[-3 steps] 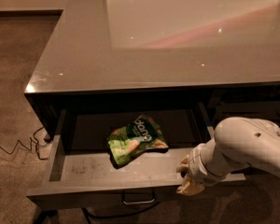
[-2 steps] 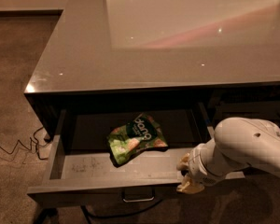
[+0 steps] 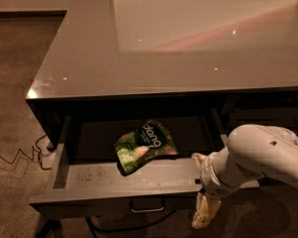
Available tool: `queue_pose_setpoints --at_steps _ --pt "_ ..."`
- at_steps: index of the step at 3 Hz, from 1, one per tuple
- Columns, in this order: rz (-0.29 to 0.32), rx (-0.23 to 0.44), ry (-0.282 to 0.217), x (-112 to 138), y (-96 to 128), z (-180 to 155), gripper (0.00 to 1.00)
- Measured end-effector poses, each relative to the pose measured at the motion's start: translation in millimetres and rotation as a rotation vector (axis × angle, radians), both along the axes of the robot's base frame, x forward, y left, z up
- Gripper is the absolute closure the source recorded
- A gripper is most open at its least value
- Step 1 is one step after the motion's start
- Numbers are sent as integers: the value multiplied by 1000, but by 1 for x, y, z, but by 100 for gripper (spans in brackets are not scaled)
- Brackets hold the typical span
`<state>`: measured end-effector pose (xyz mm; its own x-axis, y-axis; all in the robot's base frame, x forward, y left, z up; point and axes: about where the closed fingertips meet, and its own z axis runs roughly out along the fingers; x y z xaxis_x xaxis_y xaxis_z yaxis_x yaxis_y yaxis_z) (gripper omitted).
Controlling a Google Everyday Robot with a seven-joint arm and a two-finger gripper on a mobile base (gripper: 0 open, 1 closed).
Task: Open top drawer
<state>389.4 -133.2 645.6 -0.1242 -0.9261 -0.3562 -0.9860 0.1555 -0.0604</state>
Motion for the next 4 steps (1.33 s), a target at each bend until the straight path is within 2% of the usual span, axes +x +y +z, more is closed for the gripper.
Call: queue_pose_setpoints --at_steps 1,2,3,4 --pt "2 11 -17 0 2 5 0" --pt "-21 25 -116 5 -4 36 0" --pt "-67 43 -230 12 -18 73 19" --pt "-91 54 -296 27 -25 93 42"
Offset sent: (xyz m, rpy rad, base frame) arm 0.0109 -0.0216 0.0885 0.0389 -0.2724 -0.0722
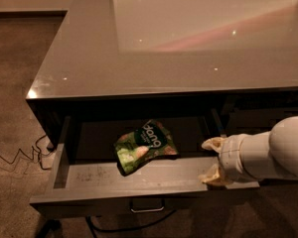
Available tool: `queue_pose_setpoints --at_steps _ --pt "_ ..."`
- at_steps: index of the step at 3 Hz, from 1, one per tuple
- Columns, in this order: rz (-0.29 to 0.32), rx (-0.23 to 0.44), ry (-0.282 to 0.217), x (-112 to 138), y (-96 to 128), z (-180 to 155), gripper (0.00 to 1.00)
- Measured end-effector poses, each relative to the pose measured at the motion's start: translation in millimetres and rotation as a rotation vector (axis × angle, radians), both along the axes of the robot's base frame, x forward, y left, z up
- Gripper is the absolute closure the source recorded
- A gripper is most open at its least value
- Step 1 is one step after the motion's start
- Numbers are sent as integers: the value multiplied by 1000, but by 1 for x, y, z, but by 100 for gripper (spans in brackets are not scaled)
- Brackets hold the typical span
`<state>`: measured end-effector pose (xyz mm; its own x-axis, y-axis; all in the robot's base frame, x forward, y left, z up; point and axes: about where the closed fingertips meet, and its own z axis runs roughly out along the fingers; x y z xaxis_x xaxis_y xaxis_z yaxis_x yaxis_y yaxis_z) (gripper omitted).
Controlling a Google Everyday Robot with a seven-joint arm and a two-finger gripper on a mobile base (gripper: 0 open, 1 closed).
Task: Open top drawer
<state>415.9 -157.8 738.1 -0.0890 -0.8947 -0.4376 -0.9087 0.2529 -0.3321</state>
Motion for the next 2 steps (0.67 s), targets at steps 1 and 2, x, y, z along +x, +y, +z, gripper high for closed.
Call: queue_pose_setpoints --at_steps 1,2 --pt "9 11 -18 16 1 -6 65" --pt "24 31 2 35 4 -28 88"
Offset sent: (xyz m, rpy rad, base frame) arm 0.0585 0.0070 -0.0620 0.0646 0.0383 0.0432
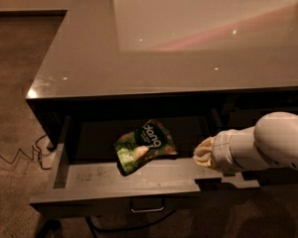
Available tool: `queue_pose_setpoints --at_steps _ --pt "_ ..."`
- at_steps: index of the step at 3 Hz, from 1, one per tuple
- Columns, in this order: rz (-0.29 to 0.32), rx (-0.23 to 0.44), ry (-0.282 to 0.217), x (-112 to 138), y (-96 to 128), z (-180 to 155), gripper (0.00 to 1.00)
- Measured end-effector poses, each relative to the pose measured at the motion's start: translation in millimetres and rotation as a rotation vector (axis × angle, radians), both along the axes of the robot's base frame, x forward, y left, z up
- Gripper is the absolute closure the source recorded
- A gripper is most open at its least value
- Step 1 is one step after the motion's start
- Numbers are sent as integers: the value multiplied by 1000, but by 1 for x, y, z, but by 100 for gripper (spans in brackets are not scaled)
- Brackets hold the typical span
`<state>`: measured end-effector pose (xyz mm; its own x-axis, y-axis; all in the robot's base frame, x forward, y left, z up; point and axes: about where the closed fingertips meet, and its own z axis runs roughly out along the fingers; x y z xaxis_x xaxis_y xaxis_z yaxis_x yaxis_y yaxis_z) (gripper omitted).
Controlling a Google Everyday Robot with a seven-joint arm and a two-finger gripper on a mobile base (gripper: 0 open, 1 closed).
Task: Open top drawer
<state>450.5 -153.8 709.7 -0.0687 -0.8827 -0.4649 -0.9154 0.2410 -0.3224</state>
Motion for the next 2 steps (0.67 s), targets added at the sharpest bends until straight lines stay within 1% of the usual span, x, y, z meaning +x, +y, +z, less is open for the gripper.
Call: queue_pose_setpoints --at_steps 1,2 --pt "16 13 43 20 6 -26 100" --pt "38 -14 68 29 15 -41 100"
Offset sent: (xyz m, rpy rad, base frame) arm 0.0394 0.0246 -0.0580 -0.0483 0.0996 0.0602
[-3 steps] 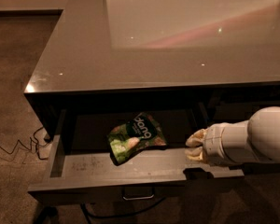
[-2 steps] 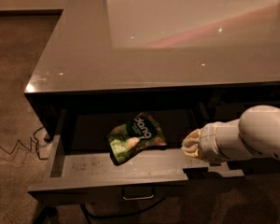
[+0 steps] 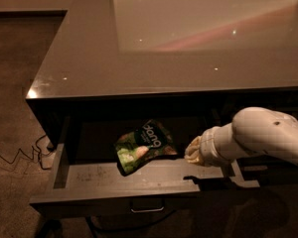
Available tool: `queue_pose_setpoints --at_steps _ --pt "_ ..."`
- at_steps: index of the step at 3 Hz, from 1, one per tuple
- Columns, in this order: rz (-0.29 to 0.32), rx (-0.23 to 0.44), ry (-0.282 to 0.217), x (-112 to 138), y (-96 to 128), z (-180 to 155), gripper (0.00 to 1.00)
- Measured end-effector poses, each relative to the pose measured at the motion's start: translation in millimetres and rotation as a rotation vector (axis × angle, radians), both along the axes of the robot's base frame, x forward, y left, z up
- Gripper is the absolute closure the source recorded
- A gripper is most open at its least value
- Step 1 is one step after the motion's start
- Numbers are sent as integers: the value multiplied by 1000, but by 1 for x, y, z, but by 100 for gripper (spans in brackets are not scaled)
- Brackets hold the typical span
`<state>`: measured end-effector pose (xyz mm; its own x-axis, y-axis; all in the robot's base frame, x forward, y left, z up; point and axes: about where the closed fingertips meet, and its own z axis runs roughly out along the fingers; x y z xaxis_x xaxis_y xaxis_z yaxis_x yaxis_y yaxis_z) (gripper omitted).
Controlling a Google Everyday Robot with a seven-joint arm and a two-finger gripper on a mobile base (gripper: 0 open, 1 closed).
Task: Open top drawer
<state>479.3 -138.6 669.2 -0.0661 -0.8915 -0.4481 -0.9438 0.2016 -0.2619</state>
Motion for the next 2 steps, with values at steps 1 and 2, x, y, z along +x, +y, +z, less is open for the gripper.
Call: queue_pose_setpoints --at_steps 1,2 --pt "19 -49 22 -8 8 -12 100" --pt "37 -122 85 -26 15 -40 100"
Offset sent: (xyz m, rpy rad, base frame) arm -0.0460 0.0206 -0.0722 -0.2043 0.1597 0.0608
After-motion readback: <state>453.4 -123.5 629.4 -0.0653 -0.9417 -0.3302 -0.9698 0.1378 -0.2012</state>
